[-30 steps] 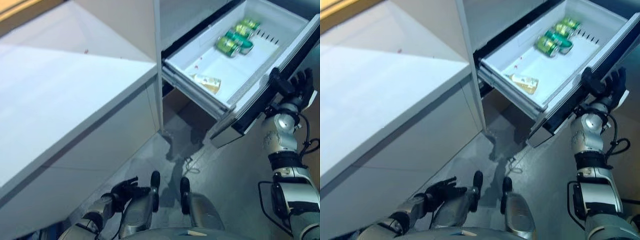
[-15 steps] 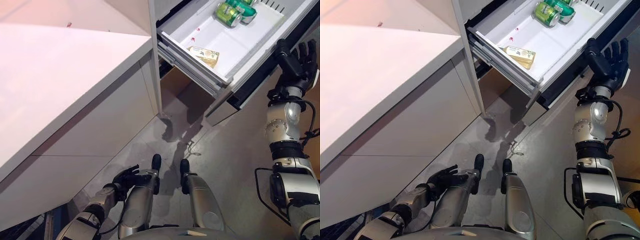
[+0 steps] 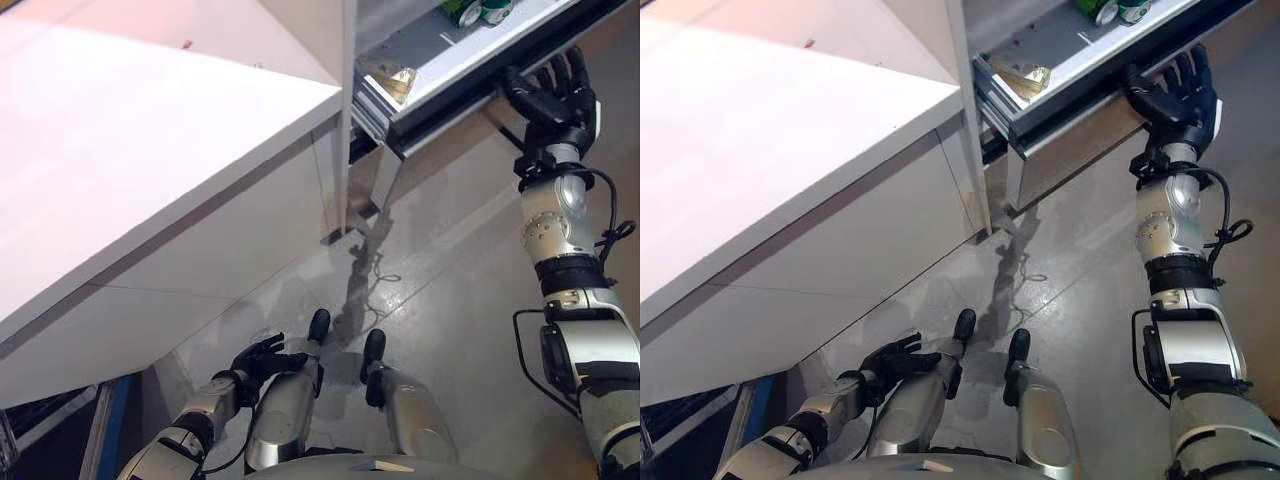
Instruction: Put drinks into fridge and close the fridge
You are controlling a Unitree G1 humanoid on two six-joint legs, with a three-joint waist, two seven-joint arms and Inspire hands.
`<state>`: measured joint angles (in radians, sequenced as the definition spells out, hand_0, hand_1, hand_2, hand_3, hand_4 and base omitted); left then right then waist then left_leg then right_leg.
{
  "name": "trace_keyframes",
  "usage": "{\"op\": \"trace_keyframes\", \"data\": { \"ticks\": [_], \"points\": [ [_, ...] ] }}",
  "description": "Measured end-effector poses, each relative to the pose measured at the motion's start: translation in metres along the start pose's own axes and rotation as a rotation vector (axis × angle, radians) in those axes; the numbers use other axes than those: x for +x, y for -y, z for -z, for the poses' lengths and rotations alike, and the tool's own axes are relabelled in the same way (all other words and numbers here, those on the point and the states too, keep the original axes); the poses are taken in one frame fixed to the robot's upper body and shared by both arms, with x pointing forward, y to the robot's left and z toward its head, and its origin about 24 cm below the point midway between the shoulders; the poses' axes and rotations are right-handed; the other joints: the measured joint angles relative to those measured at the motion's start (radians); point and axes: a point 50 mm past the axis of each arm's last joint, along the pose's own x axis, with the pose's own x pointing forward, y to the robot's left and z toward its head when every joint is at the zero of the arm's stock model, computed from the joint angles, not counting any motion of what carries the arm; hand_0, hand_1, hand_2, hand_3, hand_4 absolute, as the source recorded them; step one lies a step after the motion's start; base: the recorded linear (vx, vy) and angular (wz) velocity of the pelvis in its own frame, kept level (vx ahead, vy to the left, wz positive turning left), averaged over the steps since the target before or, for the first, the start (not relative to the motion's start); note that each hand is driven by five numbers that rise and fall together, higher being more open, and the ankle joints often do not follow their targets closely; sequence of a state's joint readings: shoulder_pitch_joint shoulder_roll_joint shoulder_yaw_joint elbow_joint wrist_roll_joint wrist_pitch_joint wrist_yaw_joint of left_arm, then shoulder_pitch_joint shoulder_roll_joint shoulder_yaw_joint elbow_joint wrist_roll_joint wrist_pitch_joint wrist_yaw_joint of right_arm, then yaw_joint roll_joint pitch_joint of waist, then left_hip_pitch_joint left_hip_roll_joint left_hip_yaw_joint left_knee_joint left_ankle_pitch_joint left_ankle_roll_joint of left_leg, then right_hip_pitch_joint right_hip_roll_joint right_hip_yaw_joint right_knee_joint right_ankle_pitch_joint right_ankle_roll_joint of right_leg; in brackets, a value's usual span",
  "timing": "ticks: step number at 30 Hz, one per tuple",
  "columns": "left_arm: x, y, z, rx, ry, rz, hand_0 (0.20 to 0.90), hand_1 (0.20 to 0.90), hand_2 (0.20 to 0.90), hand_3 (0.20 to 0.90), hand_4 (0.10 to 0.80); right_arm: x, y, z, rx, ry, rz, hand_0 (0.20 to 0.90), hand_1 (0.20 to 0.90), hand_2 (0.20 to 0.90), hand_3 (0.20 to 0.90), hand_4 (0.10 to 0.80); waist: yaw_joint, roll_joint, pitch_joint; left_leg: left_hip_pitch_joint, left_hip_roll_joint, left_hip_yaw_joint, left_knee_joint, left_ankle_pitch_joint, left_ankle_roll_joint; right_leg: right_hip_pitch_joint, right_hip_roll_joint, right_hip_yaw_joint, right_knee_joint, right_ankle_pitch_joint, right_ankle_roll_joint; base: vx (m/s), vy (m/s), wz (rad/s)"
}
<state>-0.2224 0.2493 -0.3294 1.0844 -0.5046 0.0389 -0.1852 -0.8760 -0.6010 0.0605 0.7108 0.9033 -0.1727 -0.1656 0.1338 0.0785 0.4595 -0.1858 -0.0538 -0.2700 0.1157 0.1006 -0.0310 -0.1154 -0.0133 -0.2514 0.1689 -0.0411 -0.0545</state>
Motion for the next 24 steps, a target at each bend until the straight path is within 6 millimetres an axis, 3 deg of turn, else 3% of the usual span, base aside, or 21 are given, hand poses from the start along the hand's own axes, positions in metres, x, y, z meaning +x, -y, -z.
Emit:
{"op": "trace_keyframes", "data": {
  "ticks": [4,6,12,14,19,24],
  "points": [
    [0.0,0.0,0.0,0.028,-0.005,0.005,0.9,0.9,0.9,0.9,0.8,0.0,-0.011,0.009,-0.033,-0.059,-0.076,0.9,0.9,0.9,0.9,0.8,0.034,0.0,-0.001,0.046,-0.004,-0.017,-0.024,0.003,0.002,0.054,0.0,-0.01,-0.035,-0.007,0.007,0.136,0.006,0.17],
    [-0.001,-0.002,0.003,0.03,-0.011,0.001,0.9,0.9,0.9,0.9,0.8,-0.005,-0.023,0.025,-0.03,-0.111,-0.113,0.9,0.9,0.9,0.9,0.8,0.039,-0.002,-0.002,0.076,-0.006,-0.025,-0.041,0.002,0.002,0.089,0.0,-0.017,-0.053,-0.01,0.011,0.101,-0.003,0.15],
    [-0.004,-0.006,0.013,0.046,-0.037,-0.011,0.9,0.9,0.9,0.9,0.8,-0.009,-0.017,0.038,-0.034,-0.167,-0.09,0.9,0.9,0.9,0.9,0.8,0.04,-0.014,-0.054,0.096,-0.003,-0.01,-0.066,-0.016,0.005,0.109,0.001,-0.006,-0.07,-0.01,0.013,0.082,-0.001,-0.04],
    [-0.006,-0.008,0.022,0.043,-0.062,-0.021,0.9,0.9,0.9,0.9,0.8,-0.013,-0.017,0.045,-0.121,-0.175,-0.084,0.9,0.9,0.9,0.9,0.8,0.038,-0.025,-0.089,0.116,-0.003,0.004,-0.071,-0.007,0.015,0.128,0.001,0.002,-0.085,-0.009,0.015,0.039,0.019,-0.1],
    [-0.011,-0.015,0.035,0.037,-0.092,-0.044,0.9,0.9,0.9,0.9,0.8,-0.015,-0.03,0.034,-0.325,-0.056,-0.089,0.9,0.9,0.9,0.9,0.8,0.03,-0.06,-0.129,0.15,0.002,0.036,-0.09,-0.011,0.02,0.147,0.004,0.035,-0.109,-0.007,0.019,0.03,0.024,-0.16],
    [-0.021,-0.028,0.055,0.022,-0.149,-0.085,0.9,0.9,0.9,0.9,0.8,-0.031,-0.033,0.023,-0.327,0.058,-0.117,0.9,0.9,0.9,0.9,0.8,0.002,-0.113,-0.202,0.186,0.009,0.086,-0.131,-0.013,0.026,0.159,0.007,0.08,-0.125,-0.005,0.024,0.003,0.006,-0.26]
  ]
}}
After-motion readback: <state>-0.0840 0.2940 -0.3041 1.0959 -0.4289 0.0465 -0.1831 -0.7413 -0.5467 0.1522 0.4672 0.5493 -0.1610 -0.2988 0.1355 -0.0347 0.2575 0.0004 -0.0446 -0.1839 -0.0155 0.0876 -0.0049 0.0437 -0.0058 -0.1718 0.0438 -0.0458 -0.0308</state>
